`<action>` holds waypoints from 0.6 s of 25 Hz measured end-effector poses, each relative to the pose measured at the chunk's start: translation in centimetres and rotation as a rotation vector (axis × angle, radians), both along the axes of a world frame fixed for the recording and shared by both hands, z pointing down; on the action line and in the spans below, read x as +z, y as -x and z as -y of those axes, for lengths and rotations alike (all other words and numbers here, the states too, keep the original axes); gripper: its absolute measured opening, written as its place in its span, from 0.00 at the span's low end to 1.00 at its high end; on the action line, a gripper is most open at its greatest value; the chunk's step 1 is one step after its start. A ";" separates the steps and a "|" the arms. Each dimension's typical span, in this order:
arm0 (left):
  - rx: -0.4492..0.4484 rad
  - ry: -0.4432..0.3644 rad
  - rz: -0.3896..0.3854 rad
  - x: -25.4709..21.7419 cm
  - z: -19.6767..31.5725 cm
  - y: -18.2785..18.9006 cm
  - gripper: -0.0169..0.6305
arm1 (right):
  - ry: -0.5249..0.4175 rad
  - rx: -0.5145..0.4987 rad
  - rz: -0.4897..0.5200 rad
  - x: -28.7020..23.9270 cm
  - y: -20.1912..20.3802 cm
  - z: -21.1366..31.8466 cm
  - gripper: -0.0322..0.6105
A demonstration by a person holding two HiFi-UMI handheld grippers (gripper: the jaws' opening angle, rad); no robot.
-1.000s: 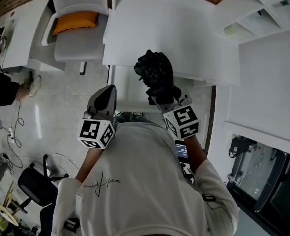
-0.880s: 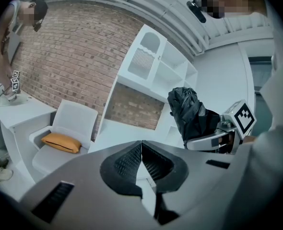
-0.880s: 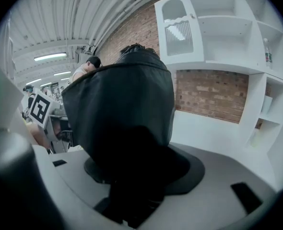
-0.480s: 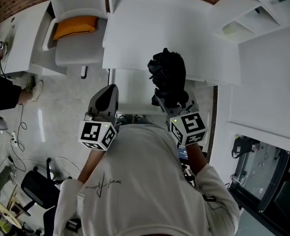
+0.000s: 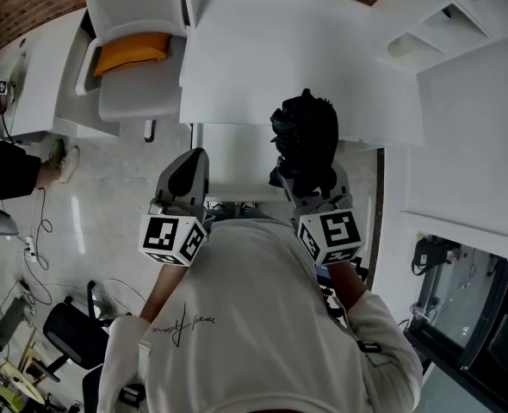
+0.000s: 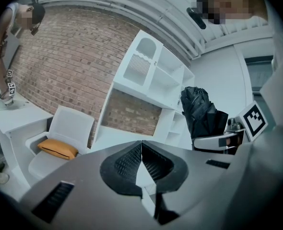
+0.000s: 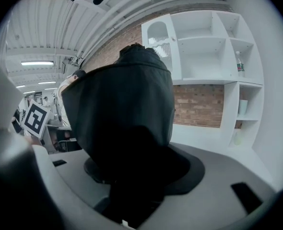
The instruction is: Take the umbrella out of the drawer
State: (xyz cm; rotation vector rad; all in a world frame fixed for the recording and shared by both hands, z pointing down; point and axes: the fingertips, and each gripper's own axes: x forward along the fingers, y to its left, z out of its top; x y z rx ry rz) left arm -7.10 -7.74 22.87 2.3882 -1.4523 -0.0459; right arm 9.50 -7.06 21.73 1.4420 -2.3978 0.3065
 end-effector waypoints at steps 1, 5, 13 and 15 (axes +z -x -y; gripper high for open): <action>0.000 -0.002 0.000 -0.1 0.0 -0.1 0.05 | -0.006 0.010 0.007 -0.1 -0.1 -0.1 0.42; -0.006 -0.013 0.002 -0.6 -0.1 -0.3 0.05 | -0.030 0.047 0.024 -0.5 -0.5 -0.2 0.42; -0.033 -0.039 0.010 -1.3 -0.2 0.0 0.05 | -0.072 0.101 0.048 -0.8 -0.8 -0.7 0.42; -0.040 -0.047 0.004 -1.6 -0.2 0.0 0.05 | -0.069 0.103 0.059 -0.8 -1.0 -0.8 0.42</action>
